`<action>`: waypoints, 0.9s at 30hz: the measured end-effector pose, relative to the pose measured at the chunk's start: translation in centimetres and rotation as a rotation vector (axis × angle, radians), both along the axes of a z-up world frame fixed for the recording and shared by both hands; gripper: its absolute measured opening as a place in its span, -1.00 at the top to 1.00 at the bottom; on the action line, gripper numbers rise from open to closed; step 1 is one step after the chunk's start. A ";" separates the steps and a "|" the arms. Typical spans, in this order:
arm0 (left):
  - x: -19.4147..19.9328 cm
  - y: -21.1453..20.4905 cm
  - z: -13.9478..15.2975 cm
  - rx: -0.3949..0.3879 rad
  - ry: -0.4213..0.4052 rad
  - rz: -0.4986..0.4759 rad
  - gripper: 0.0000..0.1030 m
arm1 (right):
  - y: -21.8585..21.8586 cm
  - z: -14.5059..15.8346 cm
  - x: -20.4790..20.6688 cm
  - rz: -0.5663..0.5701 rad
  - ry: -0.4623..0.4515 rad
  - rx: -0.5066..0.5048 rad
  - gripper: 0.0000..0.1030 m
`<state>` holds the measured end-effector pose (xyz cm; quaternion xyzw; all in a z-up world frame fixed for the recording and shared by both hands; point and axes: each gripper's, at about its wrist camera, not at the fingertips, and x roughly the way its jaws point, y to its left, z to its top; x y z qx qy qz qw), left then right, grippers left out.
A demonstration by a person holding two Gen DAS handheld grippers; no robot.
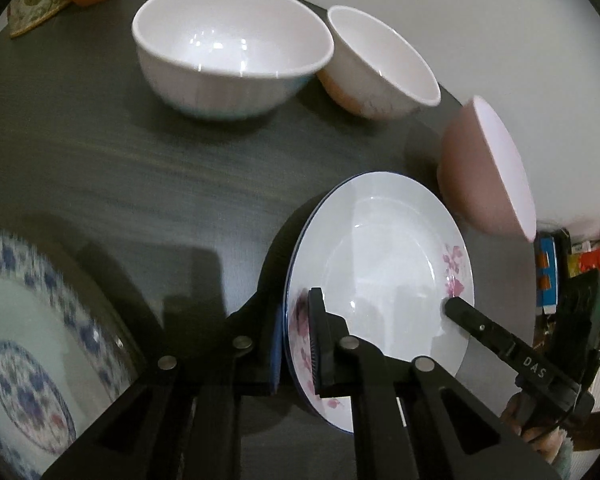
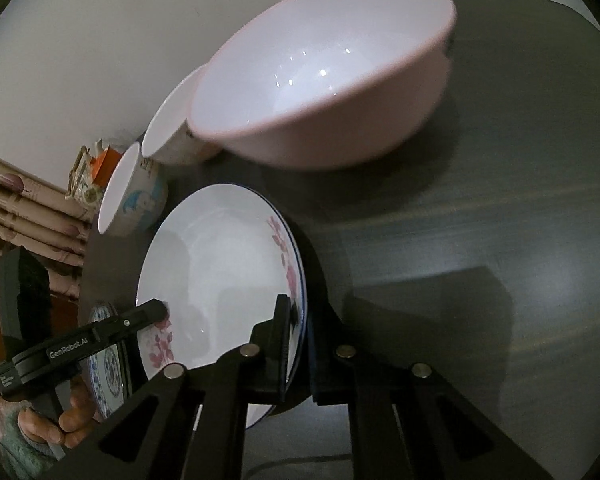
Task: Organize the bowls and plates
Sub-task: 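Lift the white pink-flower plate with the left tool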
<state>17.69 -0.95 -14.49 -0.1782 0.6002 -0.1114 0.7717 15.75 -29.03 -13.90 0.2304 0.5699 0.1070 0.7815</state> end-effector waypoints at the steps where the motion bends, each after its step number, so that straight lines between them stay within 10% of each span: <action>1: -0.5 0.0 0.0 0.002 0.002 -0.002 0.84 | 0.0 0.1 -0.5 0.004 0.003 -0.003 0.84; 27: -8.9 -1.7 -0.3 0.062 -0.006 -0.085 0.82 | 1.3 1.2 -8.3 0.033 0.029 -0.056 0.83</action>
